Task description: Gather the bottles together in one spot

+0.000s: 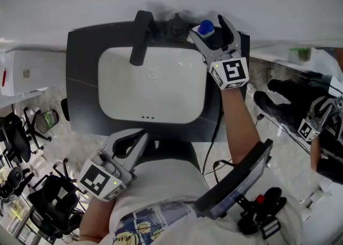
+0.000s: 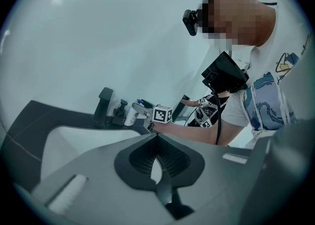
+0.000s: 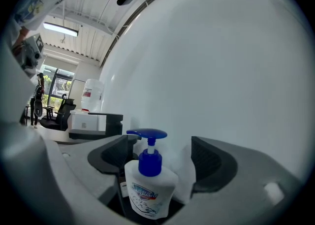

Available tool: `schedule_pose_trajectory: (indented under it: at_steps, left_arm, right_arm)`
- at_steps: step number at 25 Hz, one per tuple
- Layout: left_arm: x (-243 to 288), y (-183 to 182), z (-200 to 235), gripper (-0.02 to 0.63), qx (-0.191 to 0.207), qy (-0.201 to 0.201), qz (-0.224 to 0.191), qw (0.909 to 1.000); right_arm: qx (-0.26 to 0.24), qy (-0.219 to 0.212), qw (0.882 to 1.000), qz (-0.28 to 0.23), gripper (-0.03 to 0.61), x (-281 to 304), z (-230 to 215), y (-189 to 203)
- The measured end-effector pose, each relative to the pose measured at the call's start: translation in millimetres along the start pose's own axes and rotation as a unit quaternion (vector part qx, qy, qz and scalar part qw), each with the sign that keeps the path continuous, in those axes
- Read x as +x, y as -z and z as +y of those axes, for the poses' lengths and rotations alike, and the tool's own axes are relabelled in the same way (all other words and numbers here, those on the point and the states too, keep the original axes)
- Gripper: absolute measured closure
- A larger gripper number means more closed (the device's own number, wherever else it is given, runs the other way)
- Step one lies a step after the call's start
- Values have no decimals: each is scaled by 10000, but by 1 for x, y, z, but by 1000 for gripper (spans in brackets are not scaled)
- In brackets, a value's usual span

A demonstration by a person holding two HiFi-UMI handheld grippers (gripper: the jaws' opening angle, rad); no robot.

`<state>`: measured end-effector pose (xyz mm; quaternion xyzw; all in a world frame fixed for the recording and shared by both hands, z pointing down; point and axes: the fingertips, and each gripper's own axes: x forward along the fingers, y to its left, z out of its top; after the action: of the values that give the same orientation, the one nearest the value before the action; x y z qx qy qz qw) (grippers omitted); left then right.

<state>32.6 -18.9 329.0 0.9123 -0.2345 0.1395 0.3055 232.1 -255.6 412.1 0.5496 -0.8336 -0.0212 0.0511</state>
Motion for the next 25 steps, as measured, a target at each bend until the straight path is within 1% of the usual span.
schedule_pose_trajectory:
  at_steps: [9, 16, 23, 25]
  left_arm:
    - [-11, 4, -12, 612, 77, 181, -83, 9998]
    - [-27, 12, -24, 612, 201, 359, -134, 9991]
    - [-52, 24, -35, 612, 309, 589, -241, 9975]
    - [-59, 28, -37, 612, 335, 676, -272, 9968]
  right_arm:
    - [-130, 102, 9995, 255, 186, -19, 11, 1]
    - [-209, 382, 9981, 433, 186, -50, 22, -1]
    - [-233, 638, 9947, 773, 188, -94, 60, -3]
    - [-262, 664, 9936, 880, 201, -109, 76, -5]
